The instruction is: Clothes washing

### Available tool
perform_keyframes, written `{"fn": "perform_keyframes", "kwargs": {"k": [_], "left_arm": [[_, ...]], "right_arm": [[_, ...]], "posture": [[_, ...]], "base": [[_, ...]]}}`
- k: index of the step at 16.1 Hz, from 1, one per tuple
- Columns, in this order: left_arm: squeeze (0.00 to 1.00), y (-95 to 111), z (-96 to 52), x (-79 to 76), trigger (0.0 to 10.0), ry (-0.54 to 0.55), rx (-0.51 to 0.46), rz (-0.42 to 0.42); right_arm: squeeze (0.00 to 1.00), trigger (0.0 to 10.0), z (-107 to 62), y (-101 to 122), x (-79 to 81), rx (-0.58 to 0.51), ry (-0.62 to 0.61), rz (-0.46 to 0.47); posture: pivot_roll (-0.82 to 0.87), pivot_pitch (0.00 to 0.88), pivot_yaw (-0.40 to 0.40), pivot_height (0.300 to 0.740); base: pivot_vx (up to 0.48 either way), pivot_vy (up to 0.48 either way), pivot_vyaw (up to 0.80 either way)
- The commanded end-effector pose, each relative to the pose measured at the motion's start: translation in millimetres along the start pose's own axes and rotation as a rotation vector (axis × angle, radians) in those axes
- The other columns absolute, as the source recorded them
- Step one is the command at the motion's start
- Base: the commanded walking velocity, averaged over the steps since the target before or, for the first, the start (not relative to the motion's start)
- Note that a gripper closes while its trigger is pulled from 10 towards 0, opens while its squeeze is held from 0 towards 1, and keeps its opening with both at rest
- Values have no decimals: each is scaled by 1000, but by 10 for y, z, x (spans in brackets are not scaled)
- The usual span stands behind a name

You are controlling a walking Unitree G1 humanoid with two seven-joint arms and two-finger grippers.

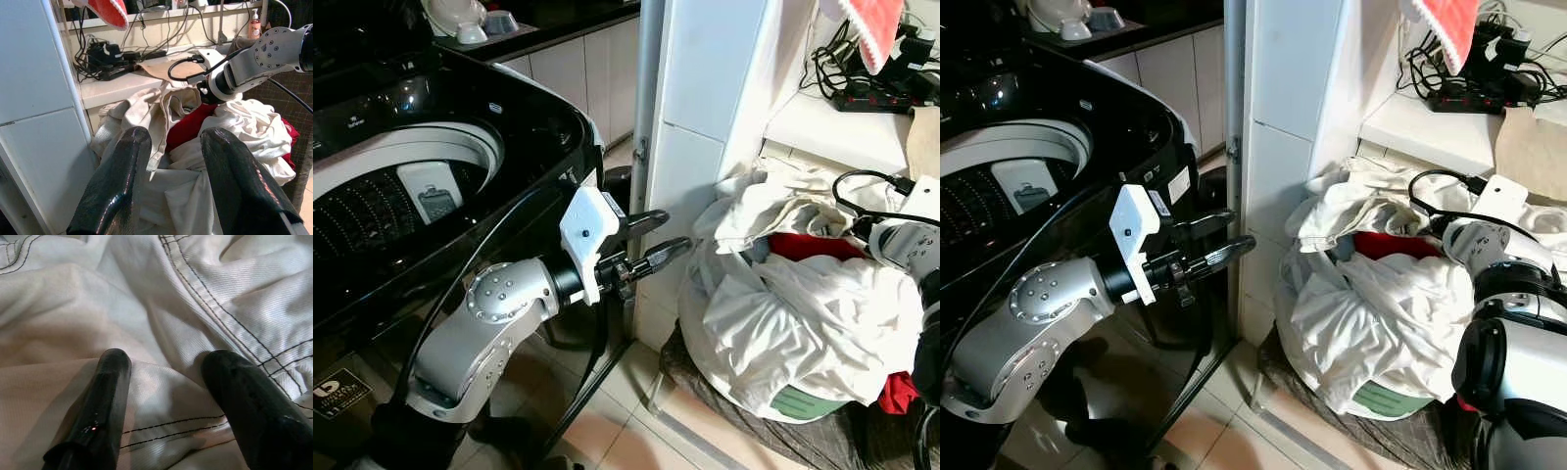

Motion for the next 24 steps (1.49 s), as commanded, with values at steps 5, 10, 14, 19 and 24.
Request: {"fn": "perform_keyframes", "kwargs": {"k": [5, 10, 14, 19, 24], "left_arm": [[0, 83, -29, 20, 10000, 3, -15, 8], [0, 98, -24, -11, 10000, -18, -24, -2], [0, 91, -29, -63, 10000, -58, -19, -15], [0, 75, -45, -69, 10000, -57, -5, -8], [0, 82, -49, -103, 10000, -80, -10, -18]], "right_arm": [[839, 10000, -103, 453, -82, -326, -37, 15], [1000, 10000, -122, 517, -272, -348, -129, 48], [0, 10000, -22, 218, -304, -200, -176, 20], [0, 10000, 47, -33, -293, -94, -141, -13], [0, 0, 58, -100, -195, -50, -59, 8]], "posture": [[-10, 1, 10, 740], [-15, 3, 13, 740], [-15, 4, 15, 740], [-8, 4, 11, 740], [-6, 0, 11, 740]], "base": [[0, 0, 0], [0, 0, 0], [0, 0, 0], [0, 0, 0], [0, 0, 0]]}}
Point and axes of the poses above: a point about 5 cm out from each wrist's last joint towards the gripper, its own z axis pointing out of the wrist towards the gripper, its own y axis along the axis of the wrist's last joint, x = y × z, the point moved 1 cm from there along z, pointing out of the wrist towards the gripper, and after that the axes turned 3 degrees about z, right-handed, at the moved point
